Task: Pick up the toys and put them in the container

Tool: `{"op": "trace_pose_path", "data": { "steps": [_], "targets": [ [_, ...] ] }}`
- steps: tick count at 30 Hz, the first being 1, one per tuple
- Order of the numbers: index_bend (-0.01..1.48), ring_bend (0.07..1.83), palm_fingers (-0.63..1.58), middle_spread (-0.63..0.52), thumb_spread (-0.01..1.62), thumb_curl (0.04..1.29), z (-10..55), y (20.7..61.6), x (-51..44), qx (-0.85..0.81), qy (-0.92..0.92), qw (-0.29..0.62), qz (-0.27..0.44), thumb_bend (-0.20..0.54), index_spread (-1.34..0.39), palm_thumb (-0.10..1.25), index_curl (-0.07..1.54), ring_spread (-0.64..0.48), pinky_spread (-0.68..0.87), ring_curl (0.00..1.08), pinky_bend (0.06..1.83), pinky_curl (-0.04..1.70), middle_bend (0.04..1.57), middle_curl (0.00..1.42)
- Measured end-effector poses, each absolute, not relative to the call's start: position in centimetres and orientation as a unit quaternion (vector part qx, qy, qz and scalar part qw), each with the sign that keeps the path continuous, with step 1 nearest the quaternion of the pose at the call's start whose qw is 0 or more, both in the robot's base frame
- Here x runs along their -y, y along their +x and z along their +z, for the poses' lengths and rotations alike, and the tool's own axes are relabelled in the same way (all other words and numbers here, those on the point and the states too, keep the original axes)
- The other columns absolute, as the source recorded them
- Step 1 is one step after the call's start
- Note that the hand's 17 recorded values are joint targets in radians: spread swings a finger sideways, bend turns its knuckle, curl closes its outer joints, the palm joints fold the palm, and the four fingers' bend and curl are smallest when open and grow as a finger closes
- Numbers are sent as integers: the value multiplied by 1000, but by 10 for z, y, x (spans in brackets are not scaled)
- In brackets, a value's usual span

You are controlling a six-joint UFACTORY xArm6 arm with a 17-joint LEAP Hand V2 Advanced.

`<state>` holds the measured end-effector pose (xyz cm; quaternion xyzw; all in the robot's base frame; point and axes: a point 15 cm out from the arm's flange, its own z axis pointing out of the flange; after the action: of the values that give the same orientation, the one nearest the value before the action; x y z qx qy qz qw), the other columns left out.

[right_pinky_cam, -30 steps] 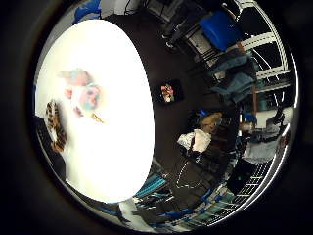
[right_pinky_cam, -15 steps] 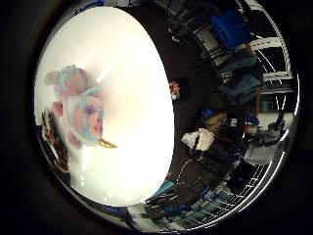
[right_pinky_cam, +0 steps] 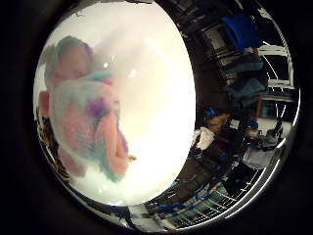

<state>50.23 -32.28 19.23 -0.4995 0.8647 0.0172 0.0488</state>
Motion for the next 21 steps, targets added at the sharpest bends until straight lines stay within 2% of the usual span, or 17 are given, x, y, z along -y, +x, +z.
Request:
{"op": "trace_pose_path", "data": {
  "steps": [7, 15, 18, 20, 21],
  "targets": [
    [146, 382, 59, 231, 1028, 286, 181, 499, 320, -865, -499, 42, 30, -20, -101, 420, 250, 303, 535, 257, 671, 300, 205, 332],
    [135, 469, 151, 164, 1085, 328, 165, 483, 321, -862, -505, 1, 49, -9, -100, 600, 235, 270, 533, 269, 706, 289, 282, 356],
    [125, 596, 252, 71, 1086, 356, 162, 481, 321, -861, -506, -10, 58, -8, -102, 674, 224, 188, 464, 299, 720, 282, 351, 380],
    [127, 756, 366, -26, 1082, 379, 161, 475, 321, -859, -507, -22, 65, -7, -119, 732, 213, 16, 272, 343, 724, 272, 443, 416],
    [120, 869, 500, -83, 1074, 391, 161, 473, 322, -859, -508, -27, 65, -8, -147, 758, 202, -86, 99, 378, 805, 288, 489, 438]
  ]
}}
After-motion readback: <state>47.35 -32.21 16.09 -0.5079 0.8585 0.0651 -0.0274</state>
